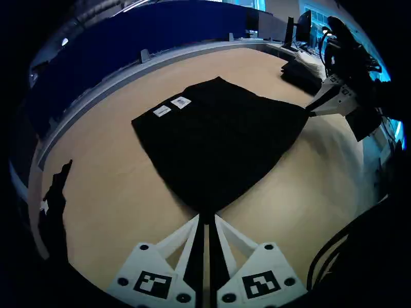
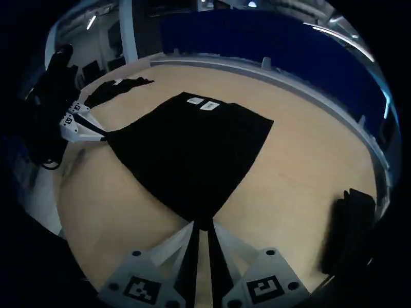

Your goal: Fold towel

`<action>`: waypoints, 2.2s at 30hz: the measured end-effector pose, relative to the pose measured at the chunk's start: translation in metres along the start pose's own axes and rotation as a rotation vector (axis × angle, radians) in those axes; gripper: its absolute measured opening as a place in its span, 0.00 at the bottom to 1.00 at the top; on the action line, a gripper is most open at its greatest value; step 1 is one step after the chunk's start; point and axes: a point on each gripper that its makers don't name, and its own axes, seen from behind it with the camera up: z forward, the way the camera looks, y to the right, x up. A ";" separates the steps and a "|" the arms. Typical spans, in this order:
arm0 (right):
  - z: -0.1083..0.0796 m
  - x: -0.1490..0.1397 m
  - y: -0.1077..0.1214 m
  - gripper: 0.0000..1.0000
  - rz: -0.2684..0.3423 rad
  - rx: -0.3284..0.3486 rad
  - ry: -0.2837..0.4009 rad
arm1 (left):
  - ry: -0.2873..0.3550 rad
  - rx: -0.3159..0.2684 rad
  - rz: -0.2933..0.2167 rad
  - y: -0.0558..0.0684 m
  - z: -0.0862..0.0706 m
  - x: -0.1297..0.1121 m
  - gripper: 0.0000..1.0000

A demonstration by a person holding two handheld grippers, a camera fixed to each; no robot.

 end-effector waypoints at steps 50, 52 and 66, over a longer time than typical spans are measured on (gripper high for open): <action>-0.051 0.092 0.028 0.11 -0.009 -0.043 0.110 | -0.004 0.044 0.001 -0.011 -0.056 0.063 0.06; -0.044 0.096 0.035 0.11 -0.004 -0.049 0.109 | -0.007 0.047 0.011 -0.016 -0.047 0.067 0.06; 0.013 0.110 0.076 0.11 0.056 -0.065 0.088 | -0.033 0.062 0.055 -0.053 0.015 0.086 0.06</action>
